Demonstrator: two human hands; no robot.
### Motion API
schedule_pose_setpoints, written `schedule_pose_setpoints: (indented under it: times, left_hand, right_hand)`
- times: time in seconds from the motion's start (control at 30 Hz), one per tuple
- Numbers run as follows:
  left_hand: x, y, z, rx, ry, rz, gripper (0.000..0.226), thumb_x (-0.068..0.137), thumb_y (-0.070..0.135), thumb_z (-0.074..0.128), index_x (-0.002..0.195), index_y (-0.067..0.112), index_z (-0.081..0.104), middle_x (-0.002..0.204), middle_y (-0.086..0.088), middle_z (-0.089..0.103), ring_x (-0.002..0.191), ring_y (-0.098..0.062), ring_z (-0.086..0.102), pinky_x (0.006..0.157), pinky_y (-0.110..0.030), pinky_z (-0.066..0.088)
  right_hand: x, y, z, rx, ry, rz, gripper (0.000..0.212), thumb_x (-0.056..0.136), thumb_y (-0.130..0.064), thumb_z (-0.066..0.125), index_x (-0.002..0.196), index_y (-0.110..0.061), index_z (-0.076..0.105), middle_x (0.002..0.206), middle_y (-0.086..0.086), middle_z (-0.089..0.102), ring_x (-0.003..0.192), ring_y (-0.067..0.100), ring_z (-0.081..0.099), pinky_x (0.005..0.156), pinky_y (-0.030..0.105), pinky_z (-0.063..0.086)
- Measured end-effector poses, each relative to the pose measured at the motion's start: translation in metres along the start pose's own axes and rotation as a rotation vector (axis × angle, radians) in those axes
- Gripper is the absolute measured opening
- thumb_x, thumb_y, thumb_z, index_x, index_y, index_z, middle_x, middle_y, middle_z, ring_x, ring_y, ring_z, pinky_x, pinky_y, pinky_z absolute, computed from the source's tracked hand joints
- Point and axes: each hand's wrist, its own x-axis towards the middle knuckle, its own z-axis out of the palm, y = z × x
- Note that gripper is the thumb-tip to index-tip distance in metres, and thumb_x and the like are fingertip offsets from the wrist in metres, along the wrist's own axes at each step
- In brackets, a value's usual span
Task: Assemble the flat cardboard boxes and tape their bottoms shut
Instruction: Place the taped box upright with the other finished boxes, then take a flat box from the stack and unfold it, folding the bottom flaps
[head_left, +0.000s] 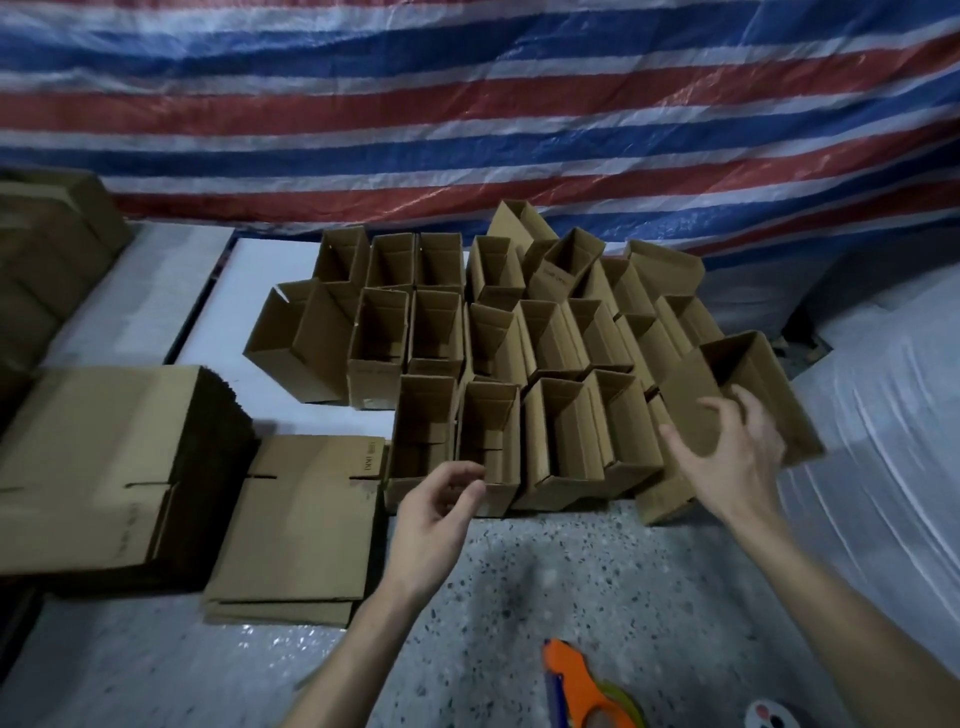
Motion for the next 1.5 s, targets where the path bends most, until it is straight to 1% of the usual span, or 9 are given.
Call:
schedule_pose_setpoints:
  times: [0.1,0.27,0.47,0.7,0.83,0.93,1.13,1.33,1.5]
  left_hand:
    - [0.002,-0.005,-0.008,0.027,0.047,0.011,0.018,0.097,0.024,0.065,0.114,0.027,0.070,0.105,0.011,0.070,0.097,0.000,0.064,0.081,-0.015,0.052]
    - [0.003,-0.049,-0.039,0.256,0.195,0.013,0.026,0.092,0.022,0.069,0.118,0.025,0.068,0.112,0.014,0.062,0.101,0.007,0.056,0.080,-0.004,0.044]
    - [-0.015,-0.143,-0.081,0.737,0.131,-0.459,0.058,0.082,0.041,0.074,0.135,0.034,0.051,0.134,0.002,0.050,0.118,-0.023,0.055,0.099,-0.042,0.049]
    - [-0.018,-0.199,-0.083,0.979,0.066,-0.537,0.100,0.085,0.052,0.070,0.159,0.026,0.007,0.168,-0.004,0.001,0.153,-0.036,0.007,0.121,-0.054,0.014]
    - [-0.019,-0.205,-0.080,1.054,0.074,-0.481,0.071,0.102,0.044,0.045,0.159,0.031,0.005,0.168,-0.003,0.006,0.152,-0.038,0.008,0.122,-0.056,0.010]
    - [-0.021,-0.202,-0.083,1.100,0.050,-0.437,0.058,0.107,0.041,0.028,0.160,0.030,0.007,0.169,-0.003,0.007,0.153,-0.036,0.008,0.122,-0.057,0.006]
    - [-0.015,-0.198,-0.090,1.129,0.000,-0.427,0.095,0.094,0.052,0.056,0.160,0.027,-0.008,0.168,-0.008,-0.008,0.153,-0.038,0.000,0.122,-0.059,0.006]
    - [0.001,-0.195,-0.070,1.189,-0.050,-0.393,0.080,0.102,0.039,0.045,0.159,0.027,-0.010,0.168,-0.006,-0.014,0.153,-0.038,-0.004,0.123,-0.058,0.007]
    - [-0.014,-0.190,-0.075,1.165,0.039,-0.295,0.073,0.103,0.041,0.036,0.161,0.027,-0.005,0.167,-0.005,-0.010,0.154,-0.035,-0.004,0.123,-0.059,0.003]
  right_hand:
    - [-0.026,-0.045,0.029,0.267,-0.110,-0.043,0.042,0.088,-0.043,0.070,0.122,-0.021,0.058,0.144,0.005,0.044,0.134,0.027,0.043,0.108,0.048,0.036]
    - [-0.082,-0.119,0.082,0.475,-0.235,-0.104,0.030,0.090,-0.025,0.072,0.117,-0.018,0.061,0.122,-0.002,0.053,0.117,0.010,0.048,0.098,0.025,0.035]
    - [-0.166,-0.154,0.114,0.668,-0.407,0.051,0.022,0.094,-0.018,0.069,0.111,-0.028,0.059,0.117,-0.007,0.058,0.111,0.009,0.057,0.097,0.030,0.048]
    - [-0.249,-0.130,0.107,0.718,-0.530,0.309,0.016,0.093,-0.018,0.070,0.096,-0.033,0.067,0.095,-0.015,0.073,0.089,-0.001,0.068,0.077,0.021,0.055]
    - [-0.276,-0.103,0.100,0.696,-0.515,0.410,0.015,0.089,-0.013,0.074,0.091,-0.028,0.072,0.088,-0.017,0.072,0.078,-0.002,0.066,0.066,0.011,0.048]
    - [-0.277,-0.089,0.098,0.673,-0.488,0.496,0.018,0.086,-0.008,0.076,0.084,-0.025,0.073,0.082,-0.007,0.073,0.079,0.008,0.068,0.067,0.021,0.048]
    - [-0.266,-0.081,0.095,0.645,-0.441,0.489,0.023,0.082,-0.006,0.077,0.075,-0.027,0.073,0.069,0.001,0.070,0.056,0.004,0.061,0.053,0.011,0.044]
    - [-0.250,-0.063,0.087,0.605,-0.408,0.531,0.010,0.083,-0.019,0.077,0.081,-0.028,0.072,0.074,-0.010,0.074,0.068,0.000,0.066,0.059,0.009,0.047]
    - [-0.259,-0.047,0.087,0.600,-0.334,0.527,0.020,0.082,-0.008,0.076,0.076,-0.027,0.073,0.071,-0.008,0.074,0.067,0.006,0.069,0.060,0.017,0.051]
